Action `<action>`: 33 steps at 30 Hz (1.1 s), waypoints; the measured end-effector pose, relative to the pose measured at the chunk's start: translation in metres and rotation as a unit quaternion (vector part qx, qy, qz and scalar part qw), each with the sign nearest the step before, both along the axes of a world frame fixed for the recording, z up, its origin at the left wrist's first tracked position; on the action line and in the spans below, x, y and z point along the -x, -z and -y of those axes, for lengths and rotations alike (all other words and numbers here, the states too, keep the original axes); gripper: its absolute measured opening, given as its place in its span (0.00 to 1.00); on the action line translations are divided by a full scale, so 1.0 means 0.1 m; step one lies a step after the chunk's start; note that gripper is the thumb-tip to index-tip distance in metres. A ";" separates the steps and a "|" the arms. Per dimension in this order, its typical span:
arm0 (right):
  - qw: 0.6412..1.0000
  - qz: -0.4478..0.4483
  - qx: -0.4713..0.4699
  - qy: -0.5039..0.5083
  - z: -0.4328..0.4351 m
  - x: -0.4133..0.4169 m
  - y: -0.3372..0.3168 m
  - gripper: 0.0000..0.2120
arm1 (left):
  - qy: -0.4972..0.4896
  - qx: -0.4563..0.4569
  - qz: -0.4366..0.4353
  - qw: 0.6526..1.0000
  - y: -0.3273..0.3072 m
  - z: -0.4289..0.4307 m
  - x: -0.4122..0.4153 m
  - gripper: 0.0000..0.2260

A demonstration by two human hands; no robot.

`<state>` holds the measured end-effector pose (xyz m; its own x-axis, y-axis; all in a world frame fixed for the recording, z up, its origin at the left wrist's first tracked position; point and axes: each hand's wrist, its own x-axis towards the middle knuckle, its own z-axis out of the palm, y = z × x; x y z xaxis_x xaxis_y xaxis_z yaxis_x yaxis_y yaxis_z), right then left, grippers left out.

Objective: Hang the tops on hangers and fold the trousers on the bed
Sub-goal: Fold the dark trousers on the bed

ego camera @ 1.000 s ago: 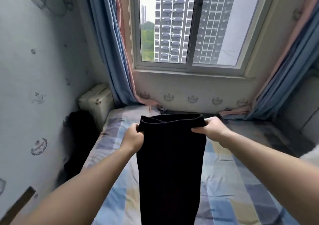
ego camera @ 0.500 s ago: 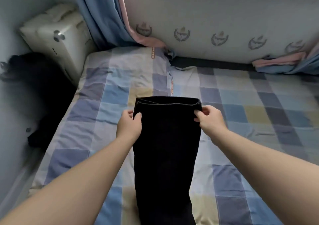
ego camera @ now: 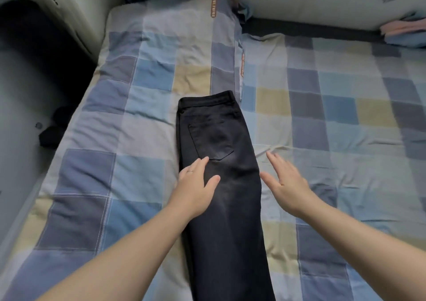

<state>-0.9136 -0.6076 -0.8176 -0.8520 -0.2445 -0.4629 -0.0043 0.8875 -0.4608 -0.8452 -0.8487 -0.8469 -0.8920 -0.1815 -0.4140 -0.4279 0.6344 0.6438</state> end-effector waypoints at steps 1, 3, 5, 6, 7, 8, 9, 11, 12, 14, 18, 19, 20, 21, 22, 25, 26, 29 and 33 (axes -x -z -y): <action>1.000 -0.005 -0.019 -0.021 -0.09 -0.11 -0.04 0.30 | -0.002 0.002 0.003 1.000 -0.06 -0.07 -0.13 0.28; 0.997 -0.017 -0.043 -0.064 -0.29 -0.35 -0.12 0.31 | -0.009 0.000 0.014 1.000 -0.18 -0.26 -0.43 0.28; 0.994 -0.031 -0.046 -0.090 -0.49 -0.62 -0.22 0.31 | -0.016 0.002 0.020 1.000 -0.29 -0.47 -0.79 0.28; 0.994 -0.036 -0.044 -0.098 -0.59 -0.77 -0.27 0.31 | -0.020 0.003 0.022 1.000 -0.34 -0.58 -0.99 0.28; 0.993 -0.038 -0.040 -0.104 -0.70 -0.92 -0.32 0.31 | -0.027 0.000 0.025 0.999 -0.39 -0.69 -1.20 0.28; 0.993 -0.038 -0.036 -0.109 -0.80 -1.07 -0.36 0.31 | -0.036 -0.006 0.031 0.999 -0.42 -0.81 -1.41 0.27; 0.993 -0.033 -0.032 -0.112 -0.91 -1.23 -0.39 0.31 | -0.049 -0.015 0.040 0.998 -0.44 -0.92 -1.63 0.27; 0.993 -0.014 -0.021 -0.113 -1.12 -1.56 -0.42 0.31 | -0.072 -0.034 0.063 0.995 -0.45 -1.14 -2.07 0.27; 0.994 -0.004 -0.017 -0.111 -1.22 -1.74 -0.42 0.31 | -0.081 -0.043 0.074 0.993 -0.44 -1.24 -2.29 0.26; 0.995 0.013 -0.007 -0.099 -1.39 -2.06 -0.38 0.30 | -0.095 -0.055 0.093 0.990 -0.39 -1.41 -2.67 0.26; 0.995 0.066 -0.001 -0.081 -1.65 -2.62 -0.12 0.30 | -0.123 -0.055 0.143 0.981 -0.13 -1.63 -3.26 0.27; 0.994 0.081 0.000 -0.077 -1.70 -2.74 -0.02 0.30 | -0.134 -0.055 0.156 0.977 -0.04 -1.65 -3.37 0.28; 0.993 0.095 0.003 -0.071 -1.74 -2.87 0.10 0.30 | -0.146 -0.057 0.168 0.973 0.07 -1.67 -3.48 0.28; 0.992 0.109 0.006 -0.065 -1.78 -2.99 0.22 0.30 | -0.157 -0.058 0.178 0.970 0.18 -1.68 -3.57 0.28; 0.991 0.123 0.008 -0.060 -1.81 -3.10 0.35 0.30 | -0.165 -0.058 0.185 0.967 0.29 -1.68 -3.66 0.29; 0.985 0.166 0.019 -0.054 -1.87 -3.38 0.76 0.31 | -0.200 -0.063 0.200 0.957 0.62 -1.68 -3.87 0.31; 0.982 0.180 0.018 -0.056 -1.87 -3.45 0.89 0.31 | -0.214 -0.067 0.203 0.953 0.73 -1.67 -3.93 0.32; 0.980 0.193 0.020 -0.047 -1.86 -3.56 1.27 0.33 | -0.237 -0.069 0.198 0.949 1.02 -1.64 -4.00 0.34; 0.968 0.234 0.077 0.046 -1.75 -3.55 1.68 0.38 | -0.264 -0.067 0.167 0.948 1.32 -1.59 -3.98 0.32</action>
